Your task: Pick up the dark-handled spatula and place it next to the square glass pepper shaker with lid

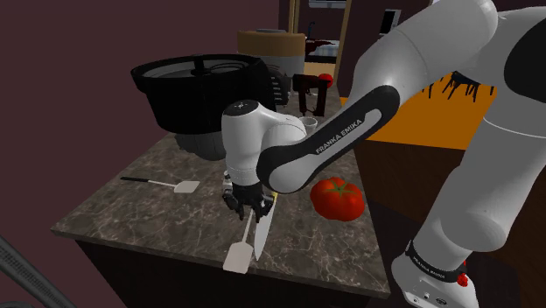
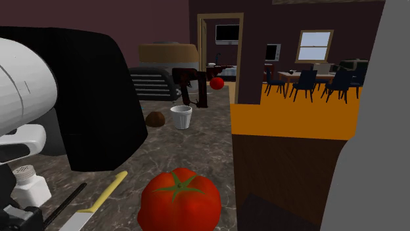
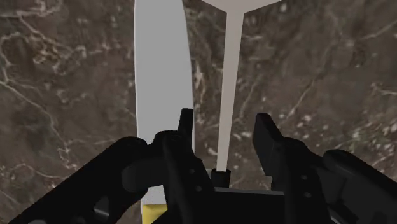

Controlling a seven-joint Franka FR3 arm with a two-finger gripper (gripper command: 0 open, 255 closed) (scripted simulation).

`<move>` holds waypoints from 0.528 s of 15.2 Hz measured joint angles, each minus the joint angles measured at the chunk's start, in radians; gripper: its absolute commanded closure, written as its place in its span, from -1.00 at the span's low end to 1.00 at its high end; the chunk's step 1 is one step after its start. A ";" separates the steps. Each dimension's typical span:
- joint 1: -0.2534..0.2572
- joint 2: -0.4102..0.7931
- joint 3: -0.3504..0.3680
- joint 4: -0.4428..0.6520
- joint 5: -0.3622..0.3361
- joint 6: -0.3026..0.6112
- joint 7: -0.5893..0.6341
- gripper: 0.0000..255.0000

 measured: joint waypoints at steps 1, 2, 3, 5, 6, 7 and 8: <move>0.000 0.000 0.000 0.000 0.000 0.000 0.000 -1.00; 0.000 0.000 0.000 0.000 0.000 0.000 0.000 -1.00; 0.000 0.000 0.000 0.000 0.000 0.000 0.000 -1.00; 0.000 0.000 0.000 0.000 0.000 0.000 0.000 -1.00; 0.001 -0.008 0.002 0.006 0.007 -0.013 -0.002 -1.00; 0.000 -0.029 0.002 0.017 0.023 -0.039 -0.015 -1.00; -0.001 -0.047 0.003 0.031 0.037 -0.067 -0.025 -1.00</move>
